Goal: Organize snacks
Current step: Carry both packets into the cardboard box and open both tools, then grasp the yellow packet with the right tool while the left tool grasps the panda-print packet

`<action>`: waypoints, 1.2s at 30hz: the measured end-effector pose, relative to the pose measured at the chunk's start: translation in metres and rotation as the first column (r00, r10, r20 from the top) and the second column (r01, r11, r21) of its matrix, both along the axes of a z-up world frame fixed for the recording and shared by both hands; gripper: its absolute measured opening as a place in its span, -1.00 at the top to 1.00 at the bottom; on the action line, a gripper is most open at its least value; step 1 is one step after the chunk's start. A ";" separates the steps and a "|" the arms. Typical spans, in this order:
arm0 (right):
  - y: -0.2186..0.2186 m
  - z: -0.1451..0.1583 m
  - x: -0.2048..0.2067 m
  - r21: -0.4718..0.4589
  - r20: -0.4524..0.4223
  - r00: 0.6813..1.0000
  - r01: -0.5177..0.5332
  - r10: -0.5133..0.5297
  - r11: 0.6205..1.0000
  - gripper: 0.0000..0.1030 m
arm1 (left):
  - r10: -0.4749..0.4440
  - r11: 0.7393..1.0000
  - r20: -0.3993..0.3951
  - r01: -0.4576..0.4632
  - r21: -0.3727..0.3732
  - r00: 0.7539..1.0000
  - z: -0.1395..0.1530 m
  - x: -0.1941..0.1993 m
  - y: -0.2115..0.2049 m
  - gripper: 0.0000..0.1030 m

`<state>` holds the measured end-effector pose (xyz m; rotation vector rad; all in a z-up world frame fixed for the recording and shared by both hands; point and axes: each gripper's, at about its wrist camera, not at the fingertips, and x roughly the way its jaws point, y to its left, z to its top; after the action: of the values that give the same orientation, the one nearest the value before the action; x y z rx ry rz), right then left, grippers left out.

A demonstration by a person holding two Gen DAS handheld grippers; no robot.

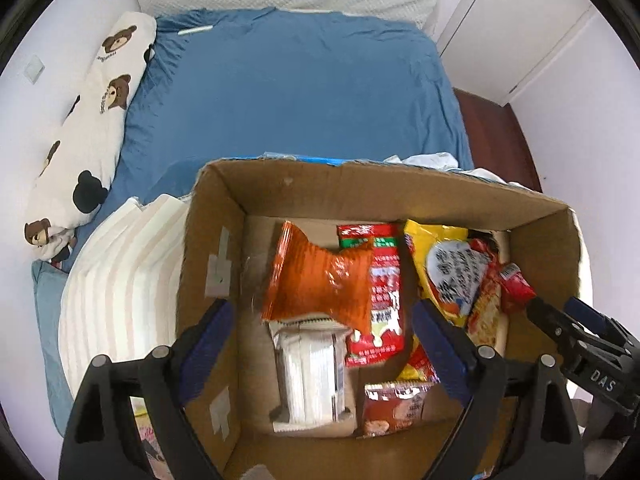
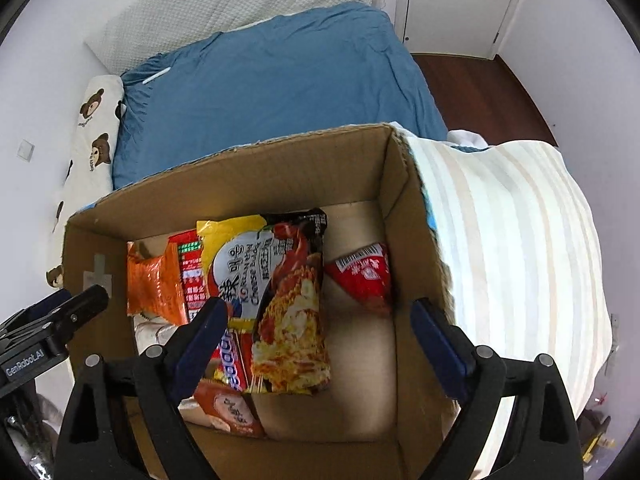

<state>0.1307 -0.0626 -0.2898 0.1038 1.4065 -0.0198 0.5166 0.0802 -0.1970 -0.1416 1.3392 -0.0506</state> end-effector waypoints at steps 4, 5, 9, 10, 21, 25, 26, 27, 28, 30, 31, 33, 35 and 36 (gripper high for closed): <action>0.001 0.019 -0.024 0.007 0.040 0.999 -0.011 0.011 1.000 -0.85 | -0.012 1.000 0.063 0.011 0.019 0.998 0.021 -0.029 -0.006 -0.78; 0.003 0.023 -0.028 0.008 0.047 0.999 -0.017 0.016 1.000 -0.85 | -0.015 1.000 0.081 0.014 0.023 0.997 0.026 -0.038 -0.007 -0.78; 0.008 0.040 -0.057 -0.007 0.087 0.995 -0.047 0.048 0.999 -0.85 | -0.013 0.999 0.132 0.009 0.033 0.991 0.042 -0.064 -0.010 -0.78; 0.009 0.044 -0.065 -0.009 0.097 0.994 -0.053 0.053 0.999 -0.85 | -0.012 0.999 0.148 0.007 0.036 0.989 0.047 -0.072 -0.010 -0.78; 0.011 0.106 -0.141 0.021 0.221 0.973 -0.077 0.070 0.997 -0.85 | -0.013 0.999 0.281 -0.001 0.051 0.960 0.098 -0.150 -0.013 -0.78; 0.008 0.125 -0.173 0.050 0.254 0.965 -0.079 0.064 0.996 -0.85 | 0.006 0.999 0.316 -0.020 0.042 0.949 0.108 -0.185 -0.008 -0.78; 0.007 0.127 -0.180 0.058 0.255 0.965 -0.077 0.059 0.995 -0.85 | 0.008 0.999 0.318 -0.022 0.040 0.948 0.107 -0.193 -0.007 -0.78; 0.006 0.128 -0.188 0.068 0.255 0.965 -0.073 0.054 0.995 -0.85 | 0.014 0.999 0.317 -0.029 0.042 0.948 0.105 -0.202 -0.005 -0.78; 0.004 0.129 -0.196 0.074 0.253 0.966 -0.070 0.050 0.995 -0.85 | 0.019 0.999 0.310 -0.033 0.041 0.951 0.102 -0.211 -0.004 -0.78; -0.005 0.124 -0.215 0.077 0.244 0.969 -0.055 0.034 0.996 -0.85 | 0.025 0.999 0.287 -0.038 0.039 0.958 0.092 -0.226 -0.003 -0.78; -0.013 0.119 -0.226 0.085 0.233 0.973 -0.033 0.013 0.996 -0.85 | 0.029 0.998 0.272 -0.042 0.041 0.962 0.084 -0.234 -0.002 -0.78; -0.029 0.106 -0.242 0.097 0.207 0.978 0.005 -0.025 0.995 -0.85 | 0.034 0.998 0.230 -0.043 0.034 0.973 0.067 -0.247 -0.002 -0.78; -0.052 0.089 -0.259 0.125 0.167 0.982 0.069 -0.090 0.990 -0.85 | 0.044 0.998 0.184 -0.049 0.025 0.982 0.047 -0.260 -0.001 -0.78; -0.065 0.078 -0.268 0.140 0.139 0.982 0.107 -0.127 0.984 -0.85 | 0.045 0.999 0.152 -0.048 0.019 0.987 0.032 -0.267 -0.003 -0.78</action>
<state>-0.1369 -0.1276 -0.2116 0.2922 1.2519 -0.0166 0.2493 0.0773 -0.1647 -0.1471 1.1842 -0.0068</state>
